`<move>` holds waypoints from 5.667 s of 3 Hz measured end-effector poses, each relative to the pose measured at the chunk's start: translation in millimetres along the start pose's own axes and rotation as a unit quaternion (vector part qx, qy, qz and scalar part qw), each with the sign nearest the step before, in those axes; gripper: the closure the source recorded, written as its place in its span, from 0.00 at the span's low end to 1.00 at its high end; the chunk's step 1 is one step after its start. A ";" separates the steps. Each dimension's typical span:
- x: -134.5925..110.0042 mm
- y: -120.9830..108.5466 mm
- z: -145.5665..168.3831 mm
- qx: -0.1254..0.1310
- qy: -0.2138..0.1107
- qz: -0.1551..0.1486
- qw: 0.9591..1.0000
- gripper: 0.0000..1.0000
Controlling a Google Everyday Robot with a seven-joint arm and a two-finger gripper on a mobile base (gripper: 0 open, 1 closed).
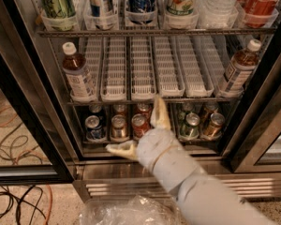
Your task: Pick pepsi can from top shelf of fridge
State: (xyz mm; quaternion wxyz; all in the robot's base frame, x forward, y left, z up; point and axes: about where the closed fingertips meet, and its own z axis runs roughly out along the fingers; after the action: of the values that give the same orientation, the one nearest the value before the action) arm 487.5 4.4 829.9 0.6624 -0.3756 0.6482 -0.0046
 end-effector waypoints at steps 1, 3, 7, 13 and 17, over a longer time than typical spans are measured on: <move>-15.7 29.1 -1.3 0.001 -0.040 -0.006 0.999 0.00; -19.5 26.1 0.5 0.027 -0.063 0.009 0.998 0.00; -76.7 -21.7 -37.0 0.210 -0.235 0.049 0.948 0.00; -123.7 -82.9 -33.3 0.354 -0.339 0.068 0.869 0.00; -152.7 -127.5 -6.8 0.394 -0.354 0.110 0.841 0.00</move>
Offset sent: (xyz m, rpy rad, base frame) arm -0.0179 0.0279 -0.0025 0.0252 -0.0596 0.0416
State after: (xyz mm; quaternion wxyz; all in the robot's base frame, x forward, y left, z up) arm 518.6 -15.2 1025.4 0.9351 0.0151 0.3501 -0.0533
